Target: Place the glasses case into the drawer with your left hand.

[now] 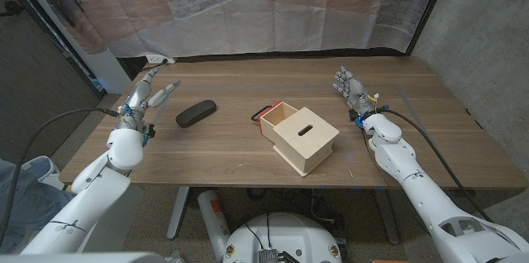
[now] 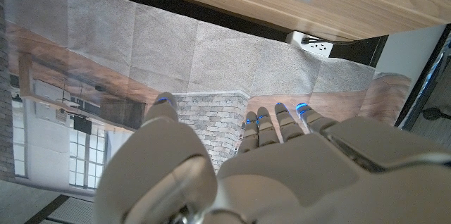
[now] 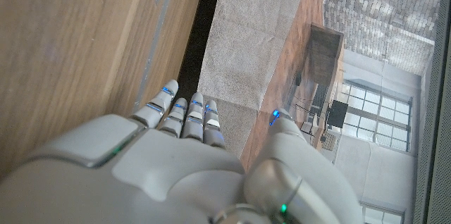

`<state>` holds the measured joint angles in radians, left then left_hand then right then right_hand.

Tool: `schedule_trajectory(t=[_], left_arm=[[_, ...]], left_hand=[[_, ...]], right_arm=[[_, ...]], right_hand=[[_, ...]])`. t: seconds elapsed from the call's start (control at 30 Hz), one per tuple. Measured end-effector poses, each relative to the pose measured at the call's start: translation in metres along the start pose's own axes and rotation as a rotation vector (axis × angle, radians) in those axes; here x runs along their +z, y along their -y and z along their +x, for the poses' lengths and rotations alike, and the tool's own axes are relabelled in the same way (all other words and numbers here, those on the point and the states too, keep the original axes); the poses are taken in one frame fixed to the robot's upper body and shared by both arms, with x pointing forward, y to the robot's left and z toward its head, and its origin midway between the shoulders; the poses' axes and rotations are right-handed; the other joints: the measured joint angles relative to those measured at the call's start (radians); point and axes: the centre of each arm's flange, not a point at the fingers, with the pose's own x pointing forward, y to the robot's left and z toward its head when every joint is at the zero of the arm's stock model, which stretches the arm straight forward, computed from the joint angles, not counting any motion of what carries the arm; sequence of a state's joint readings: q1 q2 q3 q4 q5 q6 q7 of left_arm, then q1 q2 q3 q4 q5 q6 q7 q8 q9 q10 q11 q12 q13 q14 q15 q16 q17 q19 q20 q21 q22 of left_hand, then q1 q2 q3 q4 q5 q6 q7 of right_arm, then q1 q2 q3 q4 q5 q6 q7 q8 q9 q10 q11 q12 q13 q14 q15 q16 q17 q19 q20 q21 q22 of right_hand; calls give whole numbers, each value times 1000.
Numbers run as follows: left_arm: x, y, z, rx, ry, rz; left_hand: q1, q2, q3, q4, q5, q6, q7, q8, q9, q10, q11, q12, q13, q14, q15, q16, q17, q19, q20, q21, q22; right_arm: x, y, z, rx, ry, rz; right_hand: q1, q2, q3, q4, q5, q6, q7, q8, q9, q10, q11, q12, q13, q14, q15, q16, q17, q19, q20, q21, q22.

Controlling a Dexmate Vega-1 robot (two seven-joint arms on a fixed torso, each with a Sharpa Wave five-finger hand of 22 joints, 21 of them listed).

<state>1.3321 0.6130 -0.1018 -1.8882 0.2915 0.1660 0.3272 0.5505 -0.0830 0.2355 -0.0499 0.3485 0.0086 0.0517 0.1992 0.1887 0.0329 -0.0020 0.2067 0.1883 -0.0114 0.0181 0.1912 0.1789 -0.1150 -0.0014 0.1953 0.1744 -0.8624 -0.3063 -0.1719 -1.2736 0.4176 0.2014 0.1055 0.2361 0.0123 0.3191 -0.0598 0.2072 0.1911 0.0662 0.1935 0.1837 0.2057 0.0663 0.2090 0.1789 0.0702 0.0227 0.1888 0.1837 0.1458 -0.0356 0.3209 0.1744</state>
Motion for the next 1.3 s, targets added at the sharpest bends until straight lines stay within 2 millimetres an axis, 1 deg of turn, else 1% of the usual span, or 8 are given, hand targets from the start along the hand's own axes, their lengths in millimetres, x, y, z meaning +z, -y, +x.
schedule_trajectory(t=[0.1,0.17,0.3,0.4,0.87,1.23,1.27,1.3], left_arm=[[2,-1,0,-3,-9,39],[2,-1,0,-6,-12,52],[5,-2,0,-14,-20,93],[7,-3,0,-20,-26,115],[12,-3,-3,-64,-66,212],[16,0,-2,-110,-84,257],[16,0,-1,-116,-90,264],[15,1,-1,-122,-98,270]], left_hand=[[19,-3,1,-13,0,-9,-2,0,0,-8,-8,-4,0,-3,-1,-6,0,0,0,0,0],[31,-9,3,-22,0,-15,1,0,0,-14,-3,-4,1,-10,3,-7,0,-4,4,0,0],[49,-13,0,-36,8,-29,-4,0,0,-18,-7,-4,5,-19,2,-8,0,-5,31,0,0],[59,-21,1,-43,9,-43,-4,-7,0,-23,-2,-4,5,-23,5,-8,0,-5,31,0,0],[78,-29,-5,-55,8,-59,2,-11,0,-30,5,-7,5,-42,25,-8,0,-11,36,0,0],[87,-38,-12,-61,9,-59,2,-11,0,-36,11,-7,5,-45,28,-8,0,-16,41,0,0],[91,-42,-12,-62,8,-59,2,-11,0,-37,15,-7,5,-45,28,-8,0,-16,41,0,0],[91,-42,-14,-64,8,-59,2,-11,0,-33,28,-6,5,-47,35,-8,0,-16,41,0,0]], right_arm=[[0,-1,0,-1,2,1],[0,-1,0,-2,3,1],[0,-1,0,-2,4,1],[0,-1,0,-2,5,1],[0,-1,-1,4,6,3],[-2,-1,-2,6,3,6],[-2,-1,-2,6,2,7],[-3,-1,-2,6,2,7]], right_hand=[[0,0,0,0,0,0,0,0,0,0,0,0,0,5,-5,0,0,0,0,0,0],[0,0,0,0,0,0,0,0,0,0,0,0,0,5,-5,0,0,0,0,-2,0],[0,0,0,0,0,0,0,0,0,0,0,0,0,5,-5,0,0,0,0,-8,0],[0,0,0,0,0,0,0,0,0,0,0,0,0,5,-5,0,0,0,0,-8,0],[0,0,0,-5,0,0,0,0,0,0,0,0,0,5,-5,0,0,0,0,-14,0],[0,0,0,-5,0,4,-4,0,0,0,0,0,0,5,-5,0,0,4,-4,-18,0],[0,0,0,-5,0,4,-4,0,0,0,0,0,0,5,-5,0,0,3,-4,-18,0],[0,0,0,-5,0,4,-4,0,0,0,0,0,0,5,-5,0,0,3,-4,-18,0]])
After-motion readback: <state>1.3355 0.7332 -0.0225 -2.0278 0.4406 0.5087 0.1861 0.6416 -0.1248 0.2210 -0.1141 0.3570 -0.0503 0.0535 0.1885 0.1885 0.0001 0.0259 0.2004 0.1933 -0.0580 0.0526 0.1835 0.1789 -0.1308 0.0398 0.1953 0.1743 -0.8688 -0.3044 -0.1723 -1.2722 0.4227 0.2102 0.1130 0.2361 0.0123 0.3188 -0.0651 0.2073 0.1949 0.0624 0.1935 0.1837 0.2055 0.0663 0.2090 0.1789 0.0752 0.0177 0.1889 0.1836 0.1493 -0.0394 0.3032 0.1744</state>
